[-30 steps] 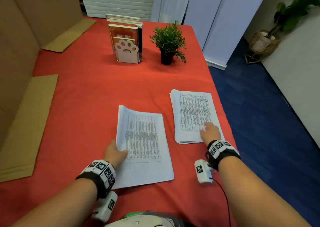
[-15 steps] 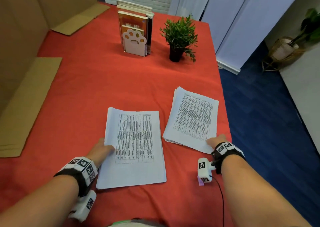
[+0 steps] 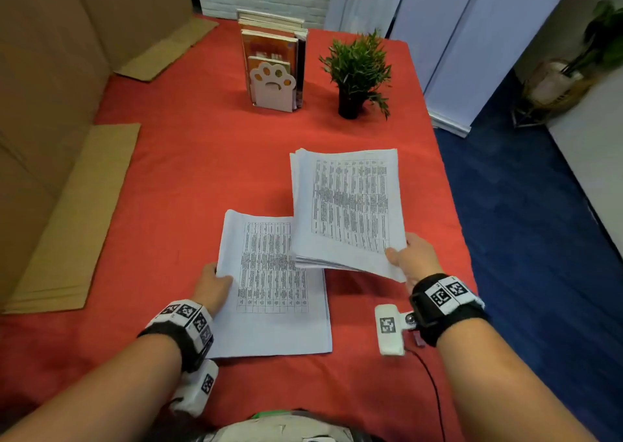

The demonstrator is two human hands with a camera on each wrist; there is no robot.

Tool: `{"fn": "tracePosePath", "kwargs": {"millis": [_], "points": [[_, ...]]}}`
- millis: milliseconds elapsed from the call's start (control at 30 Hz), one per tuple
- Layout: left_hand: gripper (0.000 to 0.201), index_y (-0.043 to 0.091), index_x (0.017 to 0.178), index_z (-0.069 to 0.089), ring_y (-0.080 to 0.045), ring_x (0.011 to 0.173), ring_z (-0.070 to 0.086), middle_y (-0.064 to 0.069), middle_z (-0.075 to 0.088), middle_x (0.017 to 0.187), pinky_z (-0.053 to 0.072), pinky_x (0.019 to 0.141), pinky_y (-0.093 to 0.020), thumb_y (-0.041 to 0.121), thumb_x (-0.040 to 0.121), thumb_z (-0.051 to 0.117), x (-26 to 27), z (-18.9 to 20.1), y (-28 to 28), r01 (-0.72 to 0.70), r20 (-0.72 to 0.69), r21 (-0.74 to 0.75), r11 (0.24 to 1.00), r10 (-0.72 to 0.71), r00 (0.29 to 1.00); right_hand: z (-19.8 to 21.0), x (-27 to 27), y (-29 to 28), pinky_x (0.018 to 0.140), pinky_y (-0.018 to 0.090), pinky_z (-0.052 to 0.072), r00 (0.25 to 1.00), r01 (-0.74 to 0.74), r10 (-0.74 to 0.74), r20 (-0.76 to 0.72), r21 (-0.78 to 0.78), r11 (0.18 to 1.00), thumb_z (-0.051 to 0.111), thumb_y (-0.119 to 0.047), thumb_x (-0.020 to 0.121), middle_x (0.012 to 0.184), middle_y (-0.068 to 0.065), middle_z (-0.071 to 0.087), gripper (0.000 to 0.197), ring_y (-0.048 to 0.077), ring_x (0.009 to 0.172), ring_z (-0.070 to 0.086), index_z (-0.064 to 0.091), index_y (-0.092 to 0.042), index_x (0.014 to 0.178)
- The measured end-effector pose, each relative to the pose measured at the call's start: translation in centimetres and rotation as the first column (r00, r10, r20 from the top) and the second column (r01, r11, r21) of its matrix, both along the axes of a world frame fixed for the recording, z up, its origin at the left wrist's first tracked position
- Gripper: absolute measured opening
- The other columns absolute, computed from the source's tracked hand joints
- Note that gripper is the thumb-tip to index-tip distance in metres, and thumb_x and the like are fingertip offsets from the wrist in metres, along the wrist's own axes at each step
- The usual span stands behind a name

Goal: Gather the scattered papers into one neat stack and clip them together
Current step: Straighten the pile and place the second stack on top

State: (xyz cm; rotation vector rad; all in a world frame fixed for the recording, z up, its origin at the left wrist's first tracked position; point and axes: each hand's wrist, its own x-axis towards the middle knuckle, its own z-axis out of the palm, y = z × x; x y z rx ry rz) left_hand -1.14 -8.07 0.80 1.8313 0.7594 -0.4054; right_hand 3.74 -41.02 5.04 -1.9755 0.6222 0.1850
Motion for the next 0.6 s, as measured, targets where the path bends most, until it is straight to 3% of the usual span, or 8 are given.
{"fn": "tracePosePath", "kwargs": {"millis": [67, 133, 233, 267, 333, 433, 500, 600], "points": [[0.04, 0.005, 0.132, 0.036, -0.033, 0.104, 0.055, -0.019, 0.056, 0.116, 0.043, 0.099, -0.048, 0.02, 0.095, 0.034, 0.2, 0.4, -0.1, 0.006, 0.0, -0.014, 1.0, -0.006, 1.0, -0.9, -2.3, 3.3, 0.086, 0.035, 0.051, 0.999, -0.031, 0.033, -0.018, 0.094, 0.995, 0.057, 0.005, 0.082, 0.106, 0.01, 0.065, 0.034, 0.026, 0.097, 0.062, 0.059, -0.004, 0.115], [0.052, 0.007, 0.14, 0.031, -0.031, 0.129, 0.041, -0.016, 0.041, 0.143, 0.028, 0.112, -0.043, 0.037, 0.098, 0.022, 0.1, 0.5, 0.0, -0.011, 0.018, -0.042, 0.999, 0.012, 1.0, -2.2, -4.6, 6.2, 0.087, 0.036, 0.052, 0.998, -0.048, 0.054, -0.04, 0.142, 0.989, 0.057, 0.003, 0.082, 0.104, 0.008, 0.066, 0.032, 0.026, 0.097, 0.064, 0.059, -0.009, 0.112], [0.084, 0.014, 0.144, 0.029, -0.026, 0.141, 0.029, -0.007, 0.03, 0.153, 0.02, 0.117, -0.044, 0.07, 0.082, 0.013, 0.2, 0.0, 0.2, -0.038, 0.043, -0.142, 0.989, 0.045, 0.998, -4.2, -6.8, 9.0, 0.092, 0.039, 0.053, 0.991, -0.098, 0.11, -0.073, 0.151, 0.984, 0.058, 0.001, 0.082, 0.109, 0.007, 0.067, 0.029, 0.023, 0.098, 0.064, 0.057, -0.019, 0.104], [0.082, 0.012, 0.143, 0.031, -0.028, 0.138, 0.033, -0.008, 0.034, 0.15, 0.024, 0.115, -0.044, 0.068, 0.083, 0.017, 0.3, -0.2, 0.3, -0.027, 0.046, -0.127, 0.991, 0.033, 0.998, -4.8, -7.4, 9.6, 0.094, 0.039, 0.052, 0.988, -0.121, 0.134, -0.081, 0.15, 0.981, 0.057, 0.0, 0.083, 0.11, 0.005, 0.066, 0.029, 0.022, 0.099, 0.063, 0.057, -0.019, 0.105], [0.057, 0.007, 0.138, 0.033, -0.032, 0.127, 0.044, -0.014, 0.044, 0.14, 0.035, 0.108, -0.043, 0.042, 0.094, 0.034, 0.2, -0.2, 0.3, 0.022, 0.026, -0.023, 0.999, -0.022, 0.999, -5.8, -8.2, 10.6, 0.097, 0.035, 0.048, 0.972, -0.206, 0.213, -0.102, 0.076, 0.976, 0.055, -0.005, 0.085, 0.112, -0.001, 0.062, 0.032, 0.018, 0.103, 0.06, 0.056, -0.014, 0.115], [0.036, 0.005, 0.125, 0.039, -0.032, 0.106, 0.055, -0.013, 0.055, 0.114, 0.044, 0.087, -0.036, 0.005, 0.09, 0.043, -0.2, -0.7, 0.2, 0.093, 0.034, 0.054, 0.994, -0.095, 0.995, -6.6, -8.5, 11.7, 0.102, 0.033, 0.041, 0.922, -0.378, 0.336, -0.191, -0.267, 0.886, 0.052, -0.018, 0.086, 0.124, 0.007, 0.051, 0.041, 0.026, 0.115, 0.051, 0.051, -0.014, 0.127], [0.034, 0.007, 0.12, 0.043, -0.03, 0.098, 0.056, -0.011, 0.055, 0.104, 0.043, 0.079, -0.033, -0.002, 0.087, 0.043, -0.4, -0.5, 0.6, 0.109, 0.093, 0.074, 0.991, -0.116, 0.989, -6.0, -8.0, 11.8, 0.105, 0.037, 0.036, 0.929, -0.358, 0.277, -0.247, -0.398, 0.844, 0.052, -0.024, 0.087, 0.131, 0.013, 0.04, 0.051, 0.032, 0.121, 0.041, 0.041, -0.014, 0.136], [0.032, 0.018, 0.113, 0.044, -0.028, 0.092, 0.058, -0.007, 0.059, 0.101, 0.044, 0.075, -0.031, -0.001, 0.087, 0.045, -0.5, 0.3, 1.2, 0.151, 0.222, 0.001, 0.988, -0.148, 0.964, -5.5, -6.2, 10.9, 0.114, 0.04, 0.028, 0.944, -0.289, 0.236, -0.232, -0.229, 0.93, 0.057, -0.027, 0.084, 0.145, 0.015, 0.03, 0.073, 0.033, 0.133, 0.033, 0.022, -0.013, 0.147]]}}
